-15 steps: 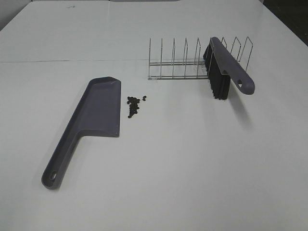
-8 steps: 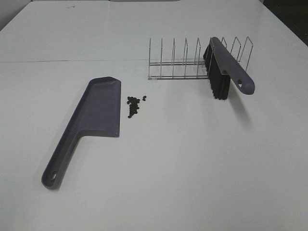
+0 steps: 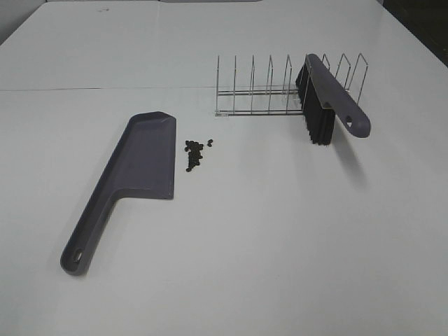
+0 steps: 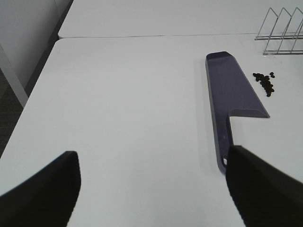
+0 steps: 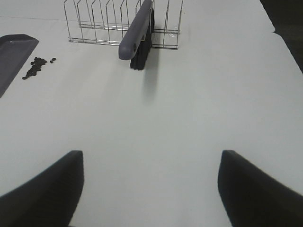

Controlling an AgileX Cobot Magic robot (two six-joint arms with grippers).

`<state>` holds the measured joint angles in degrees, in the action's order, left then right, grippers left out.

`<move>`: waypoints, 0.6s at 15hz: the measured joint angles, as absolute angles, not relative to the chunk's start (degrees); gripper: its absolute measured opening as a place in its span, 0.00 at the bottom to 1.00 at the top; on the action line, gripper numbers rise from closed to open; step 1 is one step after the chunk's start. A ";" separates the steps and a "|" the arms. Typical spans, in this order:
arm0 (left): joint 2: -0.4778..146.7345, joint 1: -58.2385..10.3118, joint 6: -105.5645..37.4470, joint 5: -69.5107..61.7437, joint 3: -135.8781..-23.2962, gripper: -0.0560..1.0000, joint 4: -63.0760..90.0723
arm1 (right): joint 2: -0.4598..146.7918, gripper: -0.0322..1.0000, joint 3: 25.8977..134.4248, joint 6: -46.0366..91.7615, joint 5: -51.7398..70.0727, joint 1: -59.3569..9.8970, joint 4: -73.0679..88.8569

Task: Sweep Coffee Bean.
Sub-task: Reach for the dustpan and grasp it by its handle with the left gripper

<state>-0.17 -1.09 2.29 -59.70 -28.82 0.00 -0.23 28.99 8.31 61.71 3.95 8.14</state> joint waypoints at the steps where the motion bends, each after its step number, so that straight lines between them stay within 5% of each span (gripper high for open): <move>1: -0.17 -1.09 2.29 -59.70 -28.82 0.80 0.00 | -0.23 0.70 28.99 8.31 61.71 3.95 8.14; 9: -0.17 -1.09 2.29 -59.70 -28.82 0.80 0.00 | -0.23 0.70 28.99 8.31 61.71 3.95 8.14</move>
